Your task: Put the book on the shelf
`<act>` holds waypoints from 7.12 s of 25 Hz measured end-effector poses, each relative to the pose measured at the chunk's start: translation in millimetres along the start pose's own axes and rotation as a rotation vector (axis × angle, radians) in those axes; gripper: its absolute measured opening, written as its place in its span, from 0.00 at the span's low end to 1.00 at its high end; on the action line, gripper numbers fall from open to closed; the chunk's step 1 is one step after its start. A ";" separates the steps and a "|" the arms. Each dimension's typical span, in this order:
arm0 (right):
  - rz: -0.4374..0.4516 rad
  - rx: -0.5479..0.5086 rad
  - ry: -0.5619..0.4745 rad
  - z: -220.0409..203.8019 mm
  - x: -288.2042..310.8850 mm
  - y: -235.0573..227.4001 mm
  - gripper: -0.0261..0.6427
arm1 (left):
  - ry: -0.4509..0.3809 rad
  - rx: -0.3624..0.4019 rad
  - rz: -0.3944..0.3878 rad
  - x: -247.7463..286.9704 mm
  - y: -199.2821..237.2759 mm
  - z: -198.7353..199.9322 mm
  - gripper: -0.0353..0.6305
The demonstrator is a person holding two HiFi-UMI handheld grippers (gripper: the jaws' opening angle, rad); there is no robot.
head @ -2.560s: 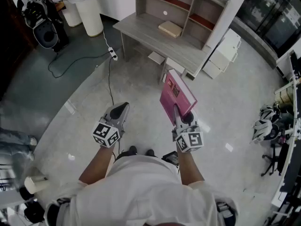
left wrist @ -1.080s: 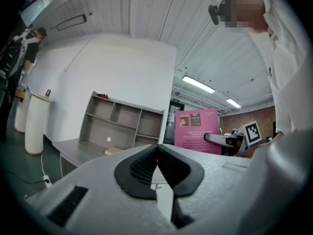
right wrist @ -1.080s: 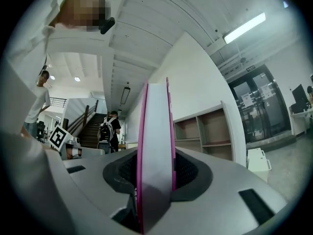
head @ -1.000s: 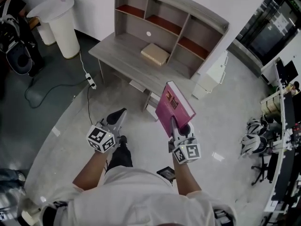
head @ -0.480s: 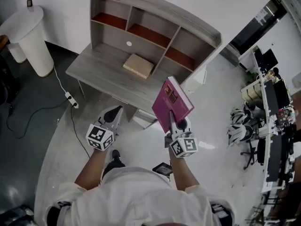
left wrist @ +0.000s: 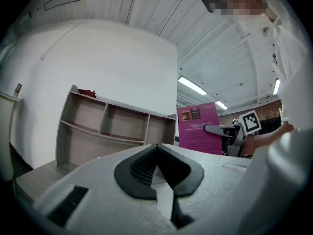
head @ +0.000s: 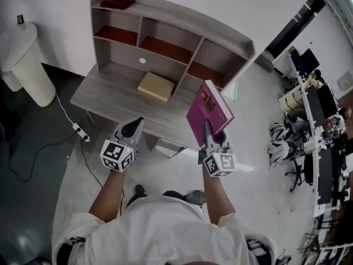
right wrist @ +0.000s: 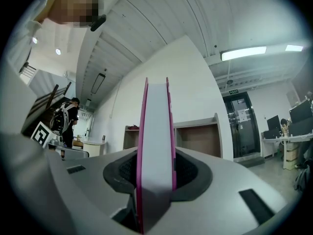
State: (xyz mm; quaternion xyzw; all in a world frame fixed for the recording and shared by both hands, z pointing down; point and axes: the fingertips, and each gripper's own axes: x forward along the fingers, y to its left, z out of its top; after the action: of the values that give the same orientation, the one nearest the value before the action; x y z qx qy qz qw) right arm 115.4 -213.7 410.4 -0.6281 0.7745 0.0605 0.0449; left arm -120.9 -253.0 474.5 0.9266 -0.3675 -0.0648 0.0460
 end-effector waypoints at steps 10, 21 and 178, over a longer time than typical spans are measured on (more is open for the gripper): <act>-0.052 -0.060 -0.076 4.4 74.3 -46.8 0.25 | 0.007 0.067 -0.013 62.6 14.4 24.9 0.08; -0.041 -0.144 -0.041 -23.5 159.2 -114.3 0.25 | 0.009 0.069 0.097 127.4 46.2 28.4 0.08; 0.042 0.166 0.105 -75.7 -182.0 5.5 0.06 | 0.172 -0.004 -0.028 -52.4 -152.1 -68.5 0.08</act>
State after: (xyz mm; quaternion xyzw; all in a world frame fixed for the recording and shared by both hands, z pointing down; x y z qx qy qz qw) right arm 148.2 -47.9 512.0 -0.6081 0.7911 -0.0359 0.0551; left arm -45.4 -104.1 526.4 0.9337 -0.3493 0.0135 0.0782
